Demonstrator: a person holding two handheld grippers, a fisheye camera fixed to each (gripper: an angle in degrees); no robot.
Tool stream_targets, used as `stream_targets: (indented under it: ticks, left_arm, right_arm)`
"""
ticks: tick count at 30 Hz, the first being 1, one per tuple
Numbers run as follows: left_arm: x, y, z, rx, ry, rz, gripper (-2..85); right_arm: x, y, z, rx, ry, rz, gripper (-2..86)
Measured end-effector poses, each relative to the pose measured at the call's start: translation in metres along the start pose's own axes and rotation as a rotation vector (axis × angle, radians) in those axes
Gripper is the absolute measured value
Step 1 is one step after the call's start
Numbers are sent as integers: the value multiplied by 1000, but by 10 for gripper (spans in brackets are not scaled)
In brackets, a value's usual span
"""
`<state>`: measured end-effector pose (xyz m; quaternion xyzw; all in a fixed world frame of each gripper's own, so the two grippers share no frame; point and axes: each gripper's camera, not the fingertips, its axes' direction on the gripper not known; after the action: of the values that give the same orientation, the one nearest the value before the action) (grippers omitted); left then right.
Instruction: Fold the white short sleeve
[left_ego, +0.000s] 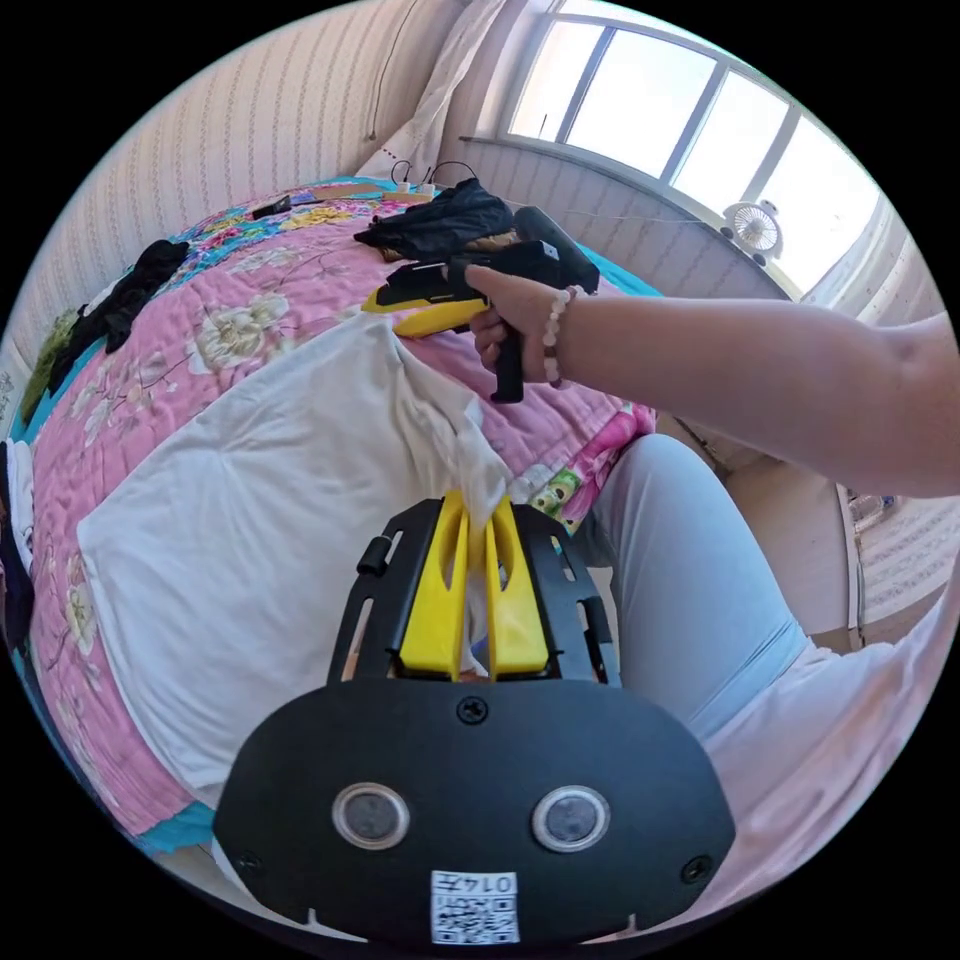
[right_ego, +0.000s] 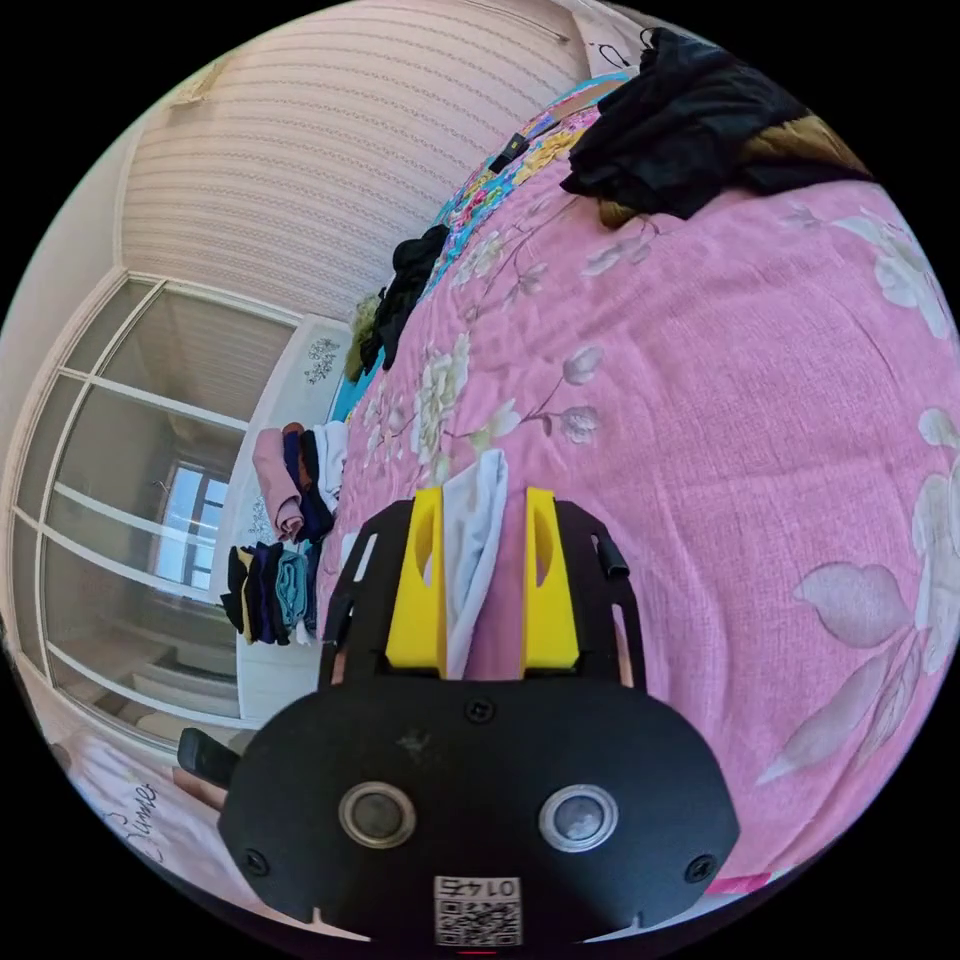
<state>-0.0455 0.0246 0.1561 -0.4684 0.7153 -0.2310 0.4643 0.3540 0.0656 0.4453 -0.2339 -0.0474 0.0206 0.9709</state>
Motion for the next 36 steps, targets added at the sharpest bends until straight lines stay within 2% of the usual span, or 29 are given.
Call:
stream_targets:
  ticks: [4,12,17,22,24,26,29,32,36]
  left_arm:
    - [-15,-3,-23,29,26,-45,-4]
    - [-75,39,-125,237,81,-308,-6]
    - [-125,84,-197,373,46,-502,-6]
    - [-157,120,-232,408,-39,-631,0]
    - [-172,133,-236,375,-48,-692,8]
    - [-192,147,-239,241,-71,-779,18]
    - [-204,163,-253,128,-88,-808,8]
    - [-211,180,-274,134,-80,-849,-3]
    - [-224,182,-288,166,-113,-872,17]
  right_arm:
    - [-19,-12,17,-90,-29,-11,26]
    - [-143,-26,30,-165,-86,-295,10]
    - [-255,-27,88,-278,-72,-445,10]
    - [-341,-10,169,-395,4,-507,20]
    - [-366,-1,205,-437,101,-521,30]
    - [-391,8,247,-500,272,-492,46]
    - [-425,16,264,-542,241,-580,54]
    - [-451,19,262,-509,221,-684,57]
    - [-469,25,275,-531,329,-810,93]
